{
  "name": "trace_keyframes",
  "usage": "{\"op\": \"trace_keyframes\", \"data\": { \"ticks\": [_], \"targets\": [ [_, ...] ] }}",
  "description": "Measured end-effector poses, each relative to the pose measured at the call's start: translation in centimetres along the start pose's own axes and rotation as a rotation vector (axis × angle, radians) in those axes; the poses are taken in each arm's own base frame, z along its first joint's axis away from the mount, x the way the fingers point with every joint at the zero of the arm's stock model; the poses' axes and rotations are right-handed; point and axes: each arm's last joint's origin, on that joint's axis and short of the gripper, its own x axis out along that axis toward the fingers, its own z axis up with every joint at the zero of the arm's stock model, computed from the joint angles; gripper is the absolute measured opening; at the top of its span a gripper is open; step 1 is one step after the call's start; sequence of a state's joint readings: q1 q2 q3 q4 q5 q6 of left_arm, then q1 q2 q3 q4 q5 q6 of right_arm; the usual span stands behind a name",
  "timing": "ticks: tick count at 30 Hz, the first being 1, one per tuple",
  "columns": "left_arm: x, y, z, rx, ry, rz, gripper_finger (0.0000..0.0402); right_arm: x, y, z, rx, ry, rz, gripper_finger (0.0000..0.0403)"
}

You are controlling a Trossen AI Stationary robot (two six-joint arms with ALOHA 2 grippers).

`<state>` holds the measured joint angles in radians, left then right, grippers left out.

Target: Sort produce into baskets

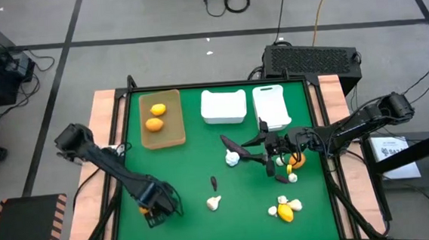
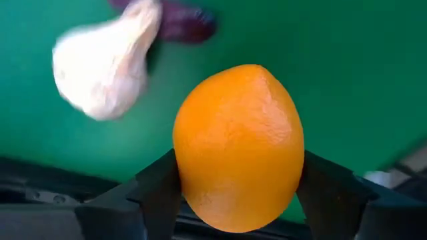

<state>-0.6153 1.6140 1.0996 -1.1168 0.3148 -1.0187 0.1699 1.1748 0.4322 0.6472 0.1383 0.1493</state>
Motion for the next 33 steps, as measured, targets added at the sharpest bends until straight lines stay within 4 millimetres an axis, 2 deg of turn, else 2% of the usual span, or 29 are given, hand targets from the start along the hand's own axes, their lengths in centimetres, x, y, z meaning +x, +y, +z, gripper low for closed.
{"op": "trace_keyframes", "data": {
  "ticks": [3, 5, 9, 13, 19, 25, 29, 33],
  "targets": [
    [-2.9, 0.1, 0.5, 0.044, -0.115, -0.061, 0.0255, 0.0, 0.0, 0.0, 0.000, 0.000, 0.000, 0.0187],
    [-5.0, 0.4, 1.2, 0.091, -0.251, -0.061, 0.0255, 0.0, 0.0, 0.0, -0.001, 0.001, 0.000, 0.0187],
    [-8.6, 2.5, 3.2, 0.148, -0.527, 0.061, 0.0254, 0.0, 0.0, 0.0, -0.002, 0.001, 0.000, 0.0187],
    [-10.2, 6.9, 6.3, 0.115, -0.571, 0.199, 0.0254, 0.0, 0.0, 0.0, 0.004, 0.001, 0.000, 0.0187],
    [-11.4, 16.2, 10.5, 0.023, -0.518, 0.286, 0.0254, 0.0, 0.0, 0.0, 0.025, 0.002, 0.000, 0.0187],
    [-12.6, 24.8, 11.2, -0.120, -0.504, 0.279, 0.0254, 0.0, -0.1, -0.5, 0.073, 0.049, -0.009, 0.0187],
    [-12.9, 28.3, 11.6, -0.199, -0.561, 0.171, 0.0254, 0.0, -0.1, -0.7, 0.073, 0.075, -0.013, 0.0187],
    [-12.1, 29.9, 12.1, -0.233, -0.521, 0.138, 0.0253, -0.1, -0.1, -1.2, 0.113, 0.124, -0.019, 0.0187]
  ]
}}
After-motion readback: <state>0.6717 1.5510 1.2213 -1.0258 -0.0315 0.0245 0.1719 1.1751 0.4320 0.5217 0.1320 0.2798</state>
